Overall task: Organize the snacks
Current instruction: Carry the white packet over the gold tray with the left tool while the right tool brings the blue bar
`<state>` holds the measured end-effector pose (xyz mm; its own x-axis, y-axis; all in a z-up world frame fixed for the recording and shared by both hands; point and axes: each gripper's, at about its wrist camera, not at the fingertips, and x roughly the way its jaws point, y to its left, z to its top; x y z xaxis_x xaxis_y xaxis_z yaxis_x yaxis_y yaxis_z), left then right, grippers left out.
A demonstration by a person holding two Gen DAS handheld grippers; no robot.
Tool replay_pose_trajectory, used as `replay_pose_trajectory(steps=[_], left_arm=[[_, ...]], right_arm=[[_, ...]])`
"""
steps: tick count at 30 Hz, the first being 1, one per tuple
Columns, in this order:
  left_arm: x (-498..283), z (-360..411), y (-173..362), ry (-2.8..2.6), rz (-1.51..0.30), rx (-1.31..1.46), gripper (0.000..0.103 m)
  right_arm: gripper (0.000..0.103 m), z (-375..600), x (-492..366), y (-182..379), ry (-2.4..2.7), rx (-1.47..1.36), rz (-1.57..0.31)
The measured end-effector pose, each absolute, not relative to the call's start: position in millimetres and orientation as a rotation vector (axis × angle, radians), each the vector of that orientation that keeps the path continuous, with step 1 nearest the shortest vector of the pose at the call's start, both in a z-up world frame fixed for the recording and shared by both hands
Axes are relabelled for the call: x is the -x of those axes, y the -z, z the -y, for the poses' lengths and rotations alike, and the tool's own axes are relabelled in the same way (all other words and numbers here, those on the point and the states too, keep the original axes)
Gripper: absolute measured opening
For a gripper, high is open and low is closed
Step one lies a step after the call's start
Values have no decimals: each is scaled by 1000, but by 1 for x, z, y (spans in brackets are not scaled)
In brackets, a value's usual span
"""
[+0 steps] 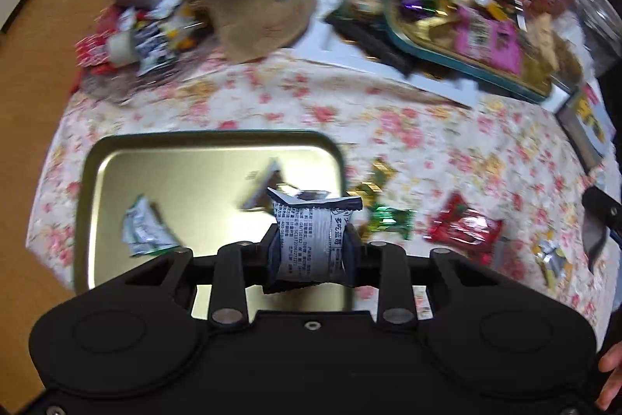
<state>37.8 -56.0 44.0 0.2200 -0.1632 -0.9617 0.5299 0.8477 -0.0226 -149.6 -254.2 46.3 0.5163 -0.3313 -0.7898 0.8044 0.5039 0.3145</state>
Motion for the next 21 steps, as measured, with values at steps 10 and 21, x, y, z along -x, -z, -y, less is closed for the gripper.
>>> replay_pose_trajectory(steps=[10,21], left_arm=[[-80,-22,-30,304,-1300,-316,40],[-102,-73,-17,229,-1361,-243,40]], right_arm=[[24,191,98,-36,567,-662,-817],[24,105,65,-10,224,-572,-905]])
